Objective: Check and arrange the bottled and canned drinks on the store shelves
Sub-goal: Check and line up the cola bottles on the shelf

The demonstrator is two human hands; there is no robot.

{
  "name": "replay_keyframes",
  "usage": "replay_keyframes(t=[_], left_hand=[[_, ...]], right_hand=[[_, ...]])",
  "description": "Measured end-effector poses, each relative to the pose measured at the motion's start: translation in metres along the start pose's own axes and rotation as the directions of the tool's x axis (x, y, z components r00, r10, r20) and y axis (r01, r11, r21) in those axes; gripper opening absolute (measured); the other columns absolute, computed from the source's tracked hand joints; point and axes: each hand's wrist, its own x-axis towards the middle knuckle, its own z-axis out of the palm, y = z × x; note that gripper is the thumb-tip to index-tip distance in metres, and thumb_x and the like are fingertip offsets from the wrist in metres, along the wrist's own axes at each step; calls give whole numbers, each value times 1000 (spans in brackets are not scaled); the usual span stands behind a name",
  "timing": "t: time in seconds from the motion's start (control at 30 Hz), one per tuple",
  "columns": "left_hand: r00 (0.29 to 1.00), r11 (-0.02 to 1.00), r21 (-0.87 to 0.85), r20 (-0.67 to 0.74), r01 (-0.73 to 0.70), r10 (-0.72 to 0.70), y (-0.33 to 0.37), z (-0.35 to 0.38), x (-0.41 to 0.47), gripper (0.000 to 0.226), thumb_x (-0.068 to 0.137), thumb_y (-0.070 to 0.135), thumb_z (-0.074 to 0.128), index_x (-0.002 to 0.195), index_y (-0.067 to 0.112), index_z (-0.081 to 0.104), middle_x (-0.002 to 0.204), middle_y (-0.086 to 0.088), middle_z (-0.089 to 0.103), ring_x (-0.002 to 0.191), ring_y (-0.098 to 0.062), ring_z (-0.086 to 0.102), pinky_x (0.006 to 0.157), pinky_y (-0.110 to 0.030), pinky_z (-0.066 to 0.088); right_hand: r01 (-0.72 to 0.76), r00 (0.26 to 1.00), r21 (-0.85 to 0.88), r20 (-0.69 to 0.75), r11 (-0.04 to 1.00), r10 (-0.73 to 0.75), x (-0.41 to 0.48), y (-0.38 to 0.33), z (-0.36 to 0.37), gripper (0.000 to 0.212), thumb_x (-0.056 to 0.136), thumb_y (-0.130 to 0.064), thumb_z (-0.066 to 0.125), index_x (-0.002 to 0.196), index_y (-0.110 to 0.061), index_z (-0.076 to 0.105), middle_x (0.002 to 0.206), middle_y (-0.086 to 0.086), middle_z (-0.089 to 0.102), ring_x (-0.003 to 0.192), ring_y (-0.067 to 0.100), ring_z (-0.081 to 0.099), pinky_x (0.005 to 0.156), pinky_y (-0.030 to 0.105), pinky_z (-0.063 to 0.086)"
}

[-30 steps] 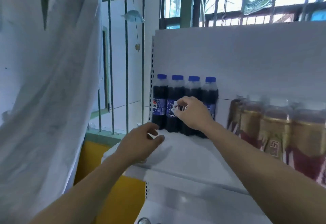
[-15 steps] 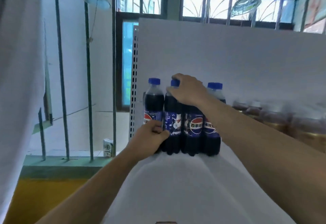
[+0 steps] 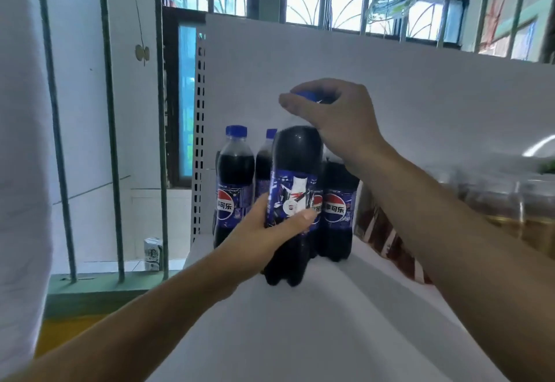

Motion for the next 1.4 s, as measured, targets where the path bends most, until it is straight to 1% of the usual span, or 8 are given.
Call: replay_keyframes(t=[0.13,0.3,0.5,0.63,0.8,0.93,1.2,1.4], left_hand=[[1000,987,-157,16,26,-23,7,24,-4,57,70,48,82,121,34,63,112,9,74,109,-15,68,106,-44,46],[988,941,-310,108,138,-109,25,41,6,56,67,42,71,117,17,65,110,-9,75,99,-25,72,96,-42,54],[975,936,-294,161,194,-152,-2,59,11,63,70,53,74,123,20,65,116,-8,73,109,-27,69,104,-48,49],[991,977,-194,110,90,-70,-18,71,1,46,75,51,78,115,33,64,101,14,74,85,-1,68,68,-18,51],[968,848,-472,188,239,-168,-24,69,2,52,77,46,72,123,21,66,112,-8,74,97,-24,72,77,-33,58],[935,772,-548,312,323,-169,-20,65,-3,62,80,52,63,129,14,63,115,-16,72,91,-28,72,71,-37,59],[996,885,-459,-5,74,-86,-23,62,5,62,69,46,79,124,22,64,118,-2,71,98,-18,71,85,-45,59],[930,592,-722,220,357,-293,-17,62,2,52,85,53,56,102,10,79,106,-18,74,77,-28,73,57,-36,61]], right_hand=[[-23,1000,200,-2,980,24,-15,13,-21,23,88,-40,76,105,-24,75,101,-10,74,89,0,68,73,11,50],[-314,916,533,387,786,103,-35,52,-46,100,60,-76,75,137,-15,54,130,10,65,118,26,65,98,44,53],[-354,935,726,291,590,204,-66,71,-47,89,58,-56,88,126,-7,59,106,12,73,92,25,71,84,40,60],[-317,936,709,126,630,329,-71,77,-50,65,75,-42,80,131,-15,57,108,12,71,92,27,72,88,47,58],[-404,902,834,294,376,316,-77,72,-52,68,80,-47,63,133,-5,55,105,13,72,91,23,71,84,38,60],[-417,895,801,281,430,346,-77,74,-53,43,91,-39,60,117,-5,61,96,12,72,84,23,71,76,37,61],[-293,931,792,108,535,350,-72,72,-53,65,87,-38,70,139,-7,48,114,15,67,96,26,70,90,45,59],[-304,943,791,171,531,285,-71,79,-50,66,89,-30,67,145,-4,43,126,18,59,110,30,63,96,45,54]])
